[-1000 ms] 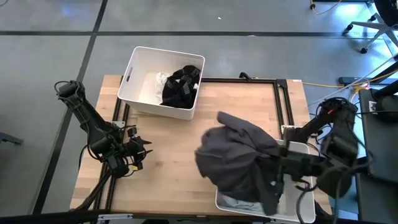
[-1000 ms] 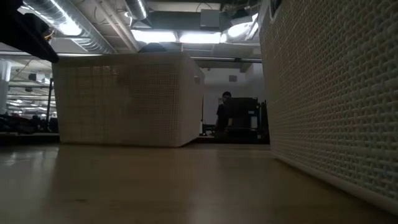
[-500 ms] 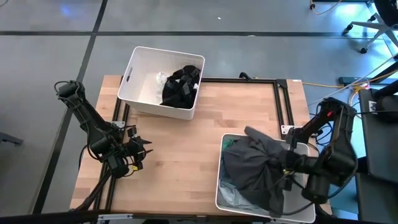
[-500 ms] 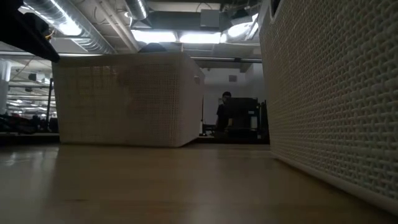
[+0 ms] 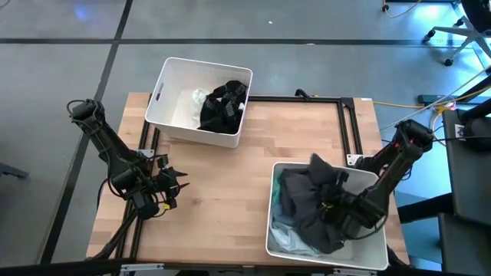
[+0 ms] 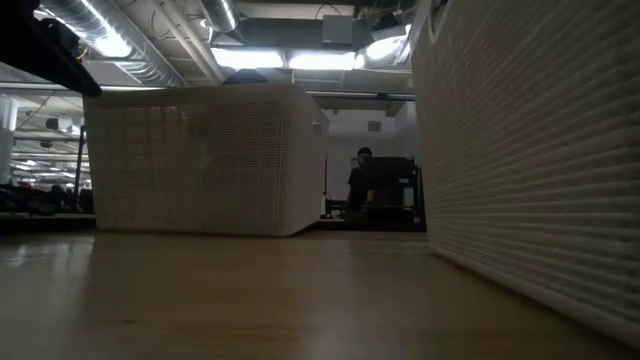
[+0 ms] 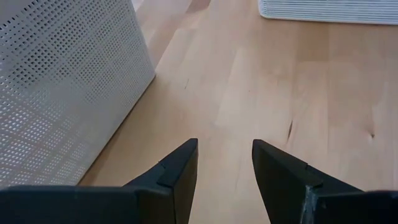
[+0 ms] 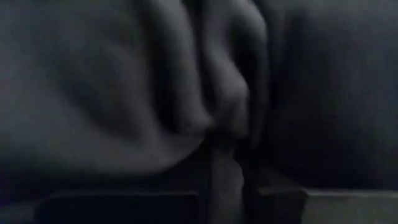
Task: Sort clothes
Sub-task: Put the black pants into the bottom white bin
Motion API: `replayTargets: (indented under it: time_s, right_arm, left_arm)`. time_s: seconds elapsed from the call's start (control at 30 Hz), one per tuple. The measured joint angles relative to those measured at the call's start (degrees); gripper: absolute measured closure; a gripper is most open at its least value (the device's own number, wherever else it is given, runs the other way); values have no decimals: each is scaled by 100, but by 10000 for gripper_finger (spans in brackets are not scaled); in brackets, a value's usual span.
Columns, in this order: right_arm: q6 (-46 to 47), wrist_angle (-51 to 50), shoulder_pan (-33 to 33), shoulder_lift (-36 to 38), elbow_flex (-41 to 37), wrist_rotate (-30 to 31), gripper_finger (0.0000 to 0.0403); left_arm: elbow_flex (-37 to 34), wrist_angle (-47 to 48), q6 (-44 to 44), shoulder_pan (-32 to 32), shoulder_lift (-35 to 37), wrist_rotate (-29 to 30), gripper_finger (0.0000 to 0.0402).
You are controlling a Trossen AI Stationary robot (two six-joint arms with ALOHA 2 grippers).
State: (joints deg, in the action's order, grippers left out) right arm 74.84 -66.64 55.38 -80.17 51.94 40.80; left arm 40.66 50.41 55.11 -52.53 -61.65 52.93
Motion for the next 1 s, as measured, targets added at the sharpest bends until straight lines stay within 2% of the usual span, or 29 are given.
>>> replayTargets:
  time_s: [0.2,0.4,0.53,0.7,0.83,1.0]
  right_arm:
    - [-80,789,-233,8,-683,-1002,372]
    - [-188,836,-415,3,-708,-1277,372]
    - [-29,295,-505,-23,-313,-1358,355]
    - [198,-380,-617,-25,311,-1556,299]
    - [211,-775,-686,-27,936,-1964,250]
    - [211,-1257,-682,-27,1932,-2186,216]
  left_arm:
    - [0,0,0,0,0,18,258]
    - [-64,-53,1,1,0,57,258]
    - [-316,-176,48,8,0,55,258]
    - [-511,-398,55,9,0,50,258]
    - [-544,-559,44,9,0,46,258]
    - [-544,-839,-210,9,2,-28,258]
